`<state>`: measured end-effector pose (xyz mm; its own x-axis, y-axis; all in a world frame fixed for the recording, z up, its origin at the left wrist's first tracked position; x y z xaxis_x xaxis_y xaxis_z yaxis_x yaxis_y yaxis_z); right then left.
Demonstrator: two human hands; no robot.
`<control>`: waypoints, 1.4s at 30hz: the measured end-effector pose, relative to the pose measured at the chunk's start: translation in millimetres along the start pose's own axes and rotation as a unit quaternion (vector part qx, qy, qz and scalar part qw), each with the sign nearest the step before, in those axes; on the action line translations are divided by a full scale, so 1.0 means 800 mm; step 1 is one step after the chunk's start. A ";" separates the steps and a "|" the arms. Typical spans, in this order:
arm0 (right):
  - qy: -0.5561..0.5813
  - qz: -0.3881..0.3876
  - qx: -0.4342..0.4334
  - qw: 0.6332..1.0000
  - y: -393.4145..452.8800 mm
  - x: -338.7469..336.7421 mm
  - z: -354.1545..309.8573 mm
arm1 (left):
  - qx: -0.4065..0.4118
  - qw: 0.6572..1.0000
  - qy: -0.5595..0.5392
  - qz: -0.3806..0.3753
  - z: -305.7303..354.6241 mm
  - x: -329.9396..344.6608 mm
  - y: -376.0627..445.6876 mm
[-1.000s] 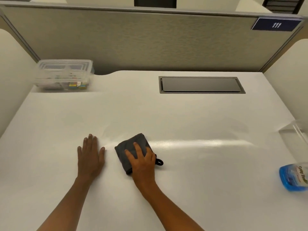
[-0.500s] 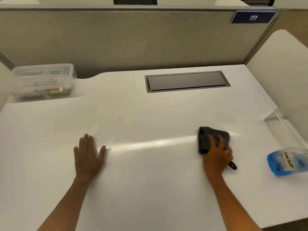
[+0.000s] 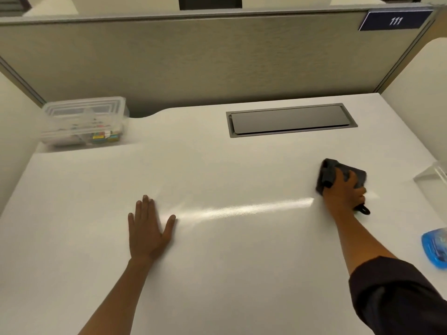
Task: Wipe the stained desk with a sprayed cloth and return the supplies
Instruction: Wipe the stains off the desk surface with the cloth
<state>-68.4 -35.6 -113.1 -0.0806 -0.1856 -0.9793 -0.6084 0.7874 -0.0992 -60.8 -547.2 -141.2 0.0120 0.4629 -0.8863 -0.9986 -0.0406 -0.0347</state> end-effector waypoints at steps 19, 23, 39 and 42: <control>0.009 -0.071 -0.398 0.915 -0.385 0.080 -0.208 | -0.032 0.993 -0.109 -0.038 -0.018 -0.003 0.016; -0.012 -0.073 -0.403 0.912 -0.390 0.071 -0.170 | -0.034 0.993 -0.109 -0.037 -0.018 -0.004 0.017; -0.024 0.118 -0.130 0.984 -0.202 0.025 0.052 | -0.019 0.998 -0.066 -0.006 0.014 -0.002 -0.007; -0.012 0.124 -0.063 0.990 -0.155 0.017 0.084 | -0.026 0.996 -0.080 -0.019 0.015 -0.002 -0.013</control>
<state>59.0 -96.1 -126.4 -0.2212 0.0194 -0.9750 -0.6664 0.7270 0.1656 -51.1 -537.3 -133.8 0.0376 0.6008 -0.7985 -0.9934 -0.0638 -0.0948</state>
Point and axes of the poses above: each hand's wrist, its own y-axis towards the middle knuckle, its own x-axis out of the palm, z = x × y, the point moved 2 cm from there along y, towards the middle knuckle, and after that the axes turned 10 degrees about -y, right-handed, at the moved point
